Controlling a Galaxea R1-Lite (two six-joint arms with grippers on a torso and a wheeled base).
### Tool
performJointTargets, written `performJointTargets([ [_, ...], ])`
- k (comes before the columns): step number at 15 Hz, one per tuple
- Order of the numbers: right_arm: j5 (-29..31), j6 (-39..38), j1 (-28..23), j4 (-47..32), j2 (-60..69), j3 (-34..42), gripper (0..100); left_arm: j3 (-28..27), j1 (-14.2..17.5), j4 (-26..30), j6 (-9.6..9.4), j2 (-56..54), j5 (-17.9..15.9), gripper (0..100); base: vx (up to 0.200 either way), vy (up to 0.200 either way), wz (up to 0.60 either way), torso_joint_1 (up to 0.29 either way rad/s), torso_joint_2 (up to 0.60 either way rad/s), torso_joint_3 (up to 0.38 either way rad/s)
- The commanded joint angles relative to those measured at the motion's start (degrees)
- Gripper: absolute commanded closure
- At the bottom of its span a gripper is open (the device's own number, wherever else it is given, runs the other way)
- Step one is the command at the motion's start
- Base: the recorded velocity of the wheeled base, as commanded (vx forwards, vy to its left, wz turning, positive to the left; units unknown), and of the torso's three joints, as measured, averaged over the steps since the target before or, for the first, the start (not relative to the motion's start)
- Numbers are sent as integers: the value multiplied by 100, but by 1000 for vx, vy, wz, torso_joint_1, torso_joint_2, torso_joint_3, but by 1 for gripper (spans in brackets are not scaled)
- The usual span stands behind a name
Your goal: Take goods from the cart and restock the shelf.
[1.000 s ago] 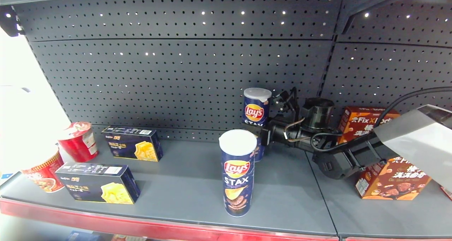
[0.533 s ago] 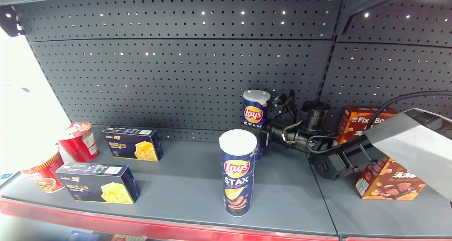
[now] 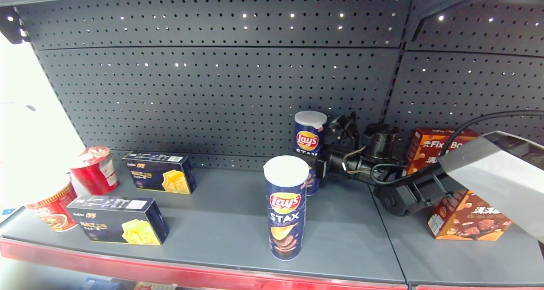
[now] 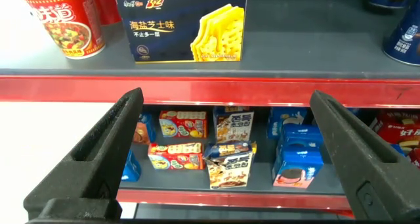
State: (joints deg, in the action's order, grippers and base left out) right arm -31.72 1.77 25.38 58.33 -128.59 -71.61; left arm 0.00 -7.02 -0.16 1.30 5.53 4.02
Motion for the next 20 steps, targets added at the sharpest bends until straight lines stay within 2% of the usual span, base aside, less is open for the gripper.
performJointTargets([
  [1,-1,-1,-7,29,-9,15,100,0,-1,-2,1,9,2,0,0,0,0,0,0,0],
  [4,-1,8,2,38,-9,68,100,0,-1,-2,1,9,2,0,0,0,0,0,0,0],
  [5,8,8,2,38,-9,138,0,0,-1,-2,1,9,2,0,0,0,0,0,0,0],
  [12,34,43,-7,126,369,833,0,0,-1,-2,1,9,2,0,0,0,0,0,0,0],
  [15,69,61,-7,117,976,1632,0,0,-1,-2,1,9,2,0,0,0,0,0,0,0],
  [20,87,280,-139,55,1802,2485,0,0,-1,-2,1,9,2,0,0,0,0,0,0,0],
])
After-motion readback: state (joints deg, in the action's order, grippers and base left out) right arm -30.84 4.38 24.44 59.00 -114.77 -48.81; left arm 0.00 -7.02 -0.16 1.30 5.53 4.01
